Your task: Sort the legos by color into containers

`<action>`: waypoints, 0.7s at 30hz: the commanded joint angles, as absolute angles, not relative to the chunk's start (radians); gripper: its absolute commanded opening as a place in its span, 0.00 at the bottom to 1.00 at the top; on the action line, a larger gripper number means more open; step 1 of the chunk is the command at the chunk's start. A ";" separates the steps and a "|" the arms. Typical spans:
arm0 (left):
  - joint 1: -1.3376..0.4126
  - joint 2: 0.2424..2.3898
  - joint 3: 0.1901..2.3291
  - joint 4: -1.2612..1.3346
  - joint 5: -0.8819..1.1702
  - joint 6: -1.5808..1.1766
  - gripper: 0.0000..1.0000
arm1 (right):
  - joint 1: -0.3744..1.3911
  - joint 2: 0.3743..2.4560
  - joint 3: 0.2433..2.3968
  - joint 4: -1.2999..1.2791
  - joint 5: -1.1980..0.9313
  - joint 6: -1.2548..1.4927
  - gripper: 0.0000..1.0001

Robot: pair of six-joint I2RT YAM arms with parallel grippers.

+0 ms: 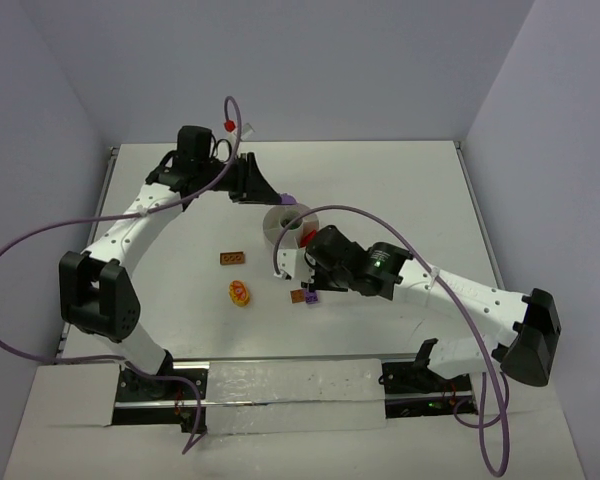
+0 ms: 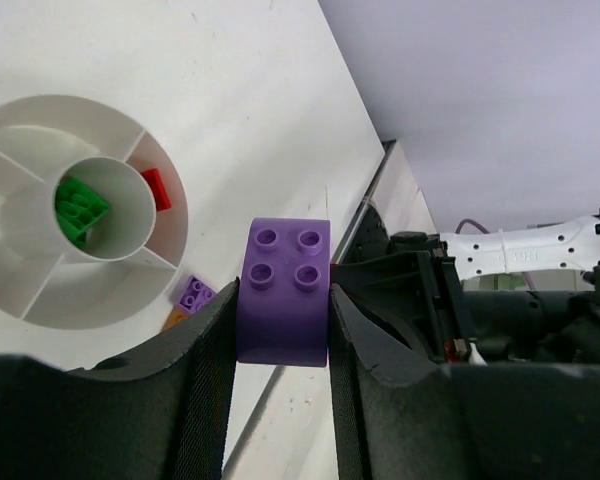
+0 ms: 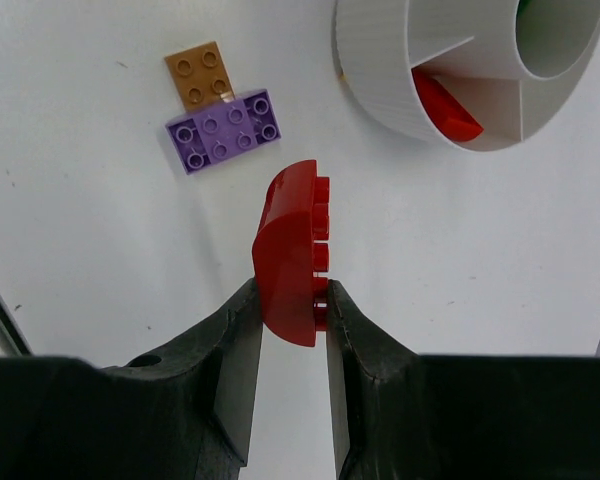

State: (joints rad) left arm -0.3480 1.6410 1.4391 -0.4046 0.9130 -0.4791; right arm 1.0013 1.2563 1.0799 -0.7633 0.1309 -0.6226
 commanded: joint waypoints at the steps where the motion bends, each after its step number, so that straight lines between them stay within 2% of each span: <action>1: -0.285 1.572 1.448 -0.367 0.905 -0.492 0.00 | 0.982 1.222 1.050 -0.680 0.195 -0.719 0.00; 8: -0.178 1.534 1.455 -0.394 0.898 -0.440 0.00 | 0.861 1.254 1.105 -0.640 0.166 -0.869 0.00; 21: -0.050 1.523 1.507 -0.413 1.001 -0.354 0.00 | 0.784 1.351 1.161 -0.551 0.161 -1.259 0.00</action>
State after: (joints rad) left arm -0.0703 1.5558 1.4415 -0.4131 0.9563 -0.3900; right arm 0.7923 1.3306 1.1126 -0.6228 0.1522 -1.1032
